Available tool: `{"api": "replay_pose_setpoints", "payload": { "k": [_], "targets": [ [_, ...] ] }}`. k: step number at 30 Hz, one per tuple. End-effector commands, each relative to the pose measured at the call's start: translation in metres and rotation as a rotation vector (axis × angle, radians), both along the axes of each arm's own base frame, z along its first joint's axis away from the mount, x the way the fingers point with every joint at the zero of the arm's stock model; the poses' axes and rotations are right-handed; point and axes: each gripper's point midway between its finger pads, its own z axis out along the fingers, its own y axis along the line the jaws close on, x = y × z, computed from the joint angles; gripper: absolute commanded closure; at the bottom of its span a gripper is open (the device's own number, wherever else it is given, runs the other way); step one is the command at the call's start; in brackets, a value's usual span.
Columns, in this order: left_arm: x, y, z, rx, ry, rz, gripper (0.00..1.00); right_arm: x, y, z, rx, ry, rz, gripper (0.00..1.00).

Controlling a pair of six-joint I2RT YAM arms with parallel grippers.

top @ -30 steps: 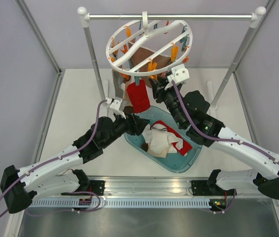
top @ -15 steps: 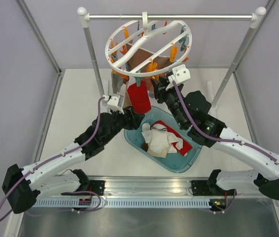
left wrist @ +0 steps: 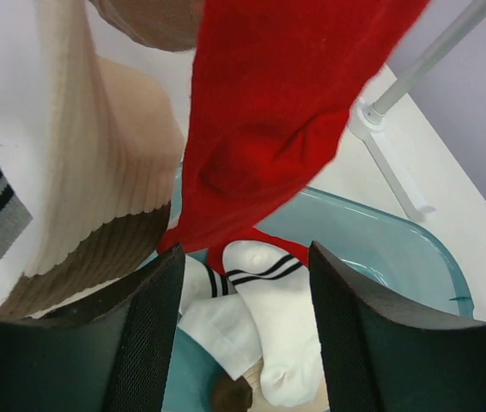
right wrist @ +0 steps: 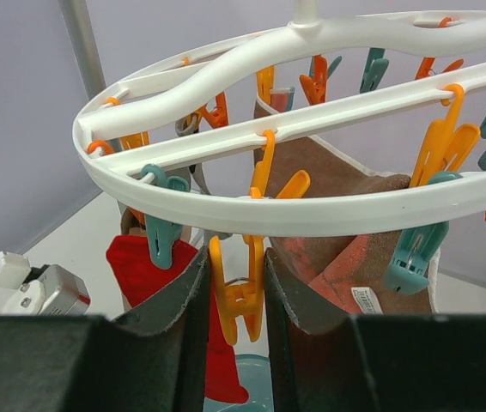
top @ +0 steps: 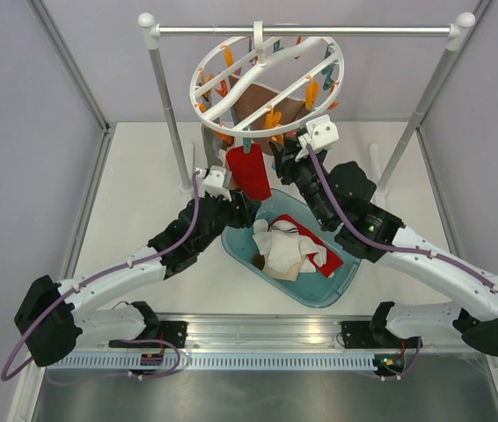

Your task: Remove the socks clipped to the hanger

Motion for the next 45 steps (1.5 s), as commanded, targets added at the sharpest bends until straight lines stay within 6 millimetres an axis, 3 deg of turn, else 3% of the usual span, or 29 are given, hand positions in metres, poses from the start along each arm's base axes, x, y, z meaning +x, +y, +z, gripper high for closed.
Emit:
{"api": "replay_pose_setpoints", "payload": {
  "k": [1, 14, 22, 29, 30, 33, 34, 36, 37, 45],
  "targets": [
    [0.013, 0.012, 0.024, -0.005, -0.088, 0.077, 0.36, -0.004, -0.011, 0.024, 0.041, -0.034, -0.012, 0.88],
    [0.014, 0.032, 0.029, 0.025, -0.085, 0.159, 0.34, -0.004, -0.009, 0.022, 0.035, -0.032, -0.008, 0.87],
    [0.010, 0.003, 0.036, 0.010, -0.139, 0.010, 0.32, -0.004, -0.011, 0.024, 0.039, -0.035, -0.009, 0.87],
    [0.015, -0.005, 0.038, 0.003, -0.149, 0.003, 0.35, -0.005, -0.012, 0.023, 0.039, -0.034, -0.011, 0.87],
    [0.015, -0.005, 0.038, 0.001, -0.152, -0.001, 0.37, -0.005, -0.012, 0.023, 0.039, -0.035, -0.009, 0.87],
    [0.011, -0.009, 0.043, -0.016, -0.156, -0.028, 0.64, -0.005, -0.012, 0.021, 0.038, -0.031, -0.014, 0.87],
    [0.008, -0.011, 0.043, -0.018, -0.155, -0.038, 0.78, -0.005, -0.013, 0.022, 0.039, -0.032, -0.014, 0.87],
    [0.002, -0.012, 0.048, -0.026, -0.163, -0.052, 0.87, -0.005, -0.014, 0.018, 0.036, -0.027, -0.018, 0.87],
    [-0.003, -0.015, 0.050, -0.027, -0.164, -0.067, 0.96, -0.005, -0.017, 0.018, 0.039, -0.027, -0.024, 0.87],
    [-0.031, -0.028, 0.052, -0.016, -0.161, -0.128, 0.98, -0.008, -0.033, 0.006, 0.046, -0.013, -0.061, 0.84]
  ]
}}
